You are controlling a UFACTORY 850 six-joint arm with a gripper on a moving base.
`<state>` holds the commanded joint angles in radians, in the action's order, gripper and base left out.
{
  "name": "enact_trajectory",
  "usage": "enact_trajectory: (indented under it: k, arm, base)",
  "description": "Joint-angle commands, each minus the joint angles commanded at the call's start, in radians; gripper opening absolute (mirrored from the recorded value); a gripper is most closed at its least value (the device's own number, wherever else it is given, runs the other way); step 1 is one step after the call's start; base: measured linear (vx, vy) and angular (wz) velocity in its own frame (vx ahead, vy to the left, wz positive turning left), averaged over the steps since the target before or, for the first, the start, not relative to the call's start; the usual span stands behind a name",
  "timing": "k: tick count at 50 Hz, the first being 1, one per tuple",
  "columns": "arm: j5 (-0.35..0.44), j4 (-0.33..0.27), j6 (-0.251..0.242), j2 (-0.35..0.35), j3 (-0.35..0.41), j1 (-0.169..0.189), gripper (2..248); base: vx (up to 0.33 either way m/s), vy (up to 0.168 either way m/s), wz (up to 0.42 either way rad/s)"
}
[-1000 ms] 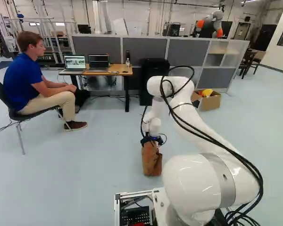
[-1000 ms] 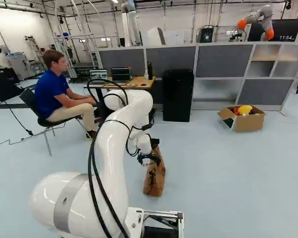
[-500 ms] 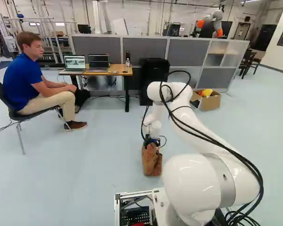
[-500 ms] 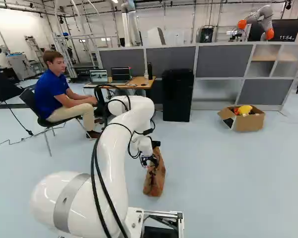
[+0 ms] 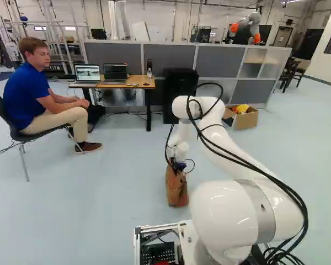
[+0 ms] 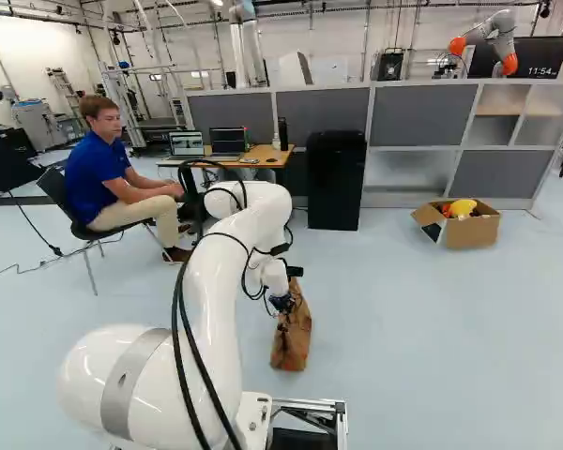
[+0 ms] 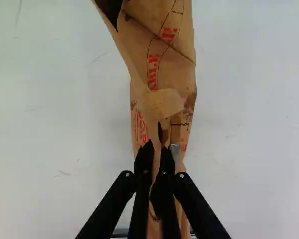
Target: Pick up the grocery bag from the ground
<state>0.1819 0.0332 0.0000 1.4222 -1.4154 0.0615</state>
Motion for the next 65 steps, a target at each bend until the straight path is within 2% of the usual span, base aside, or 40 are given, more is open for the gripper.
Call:
enact_trajectory:
  k: [65]
  arm:
    - [0.0, 0.0, 0.0, -0.44, 0.352, 0.0, 21]
  base:
    - [0.0, 0.0, 0.0]
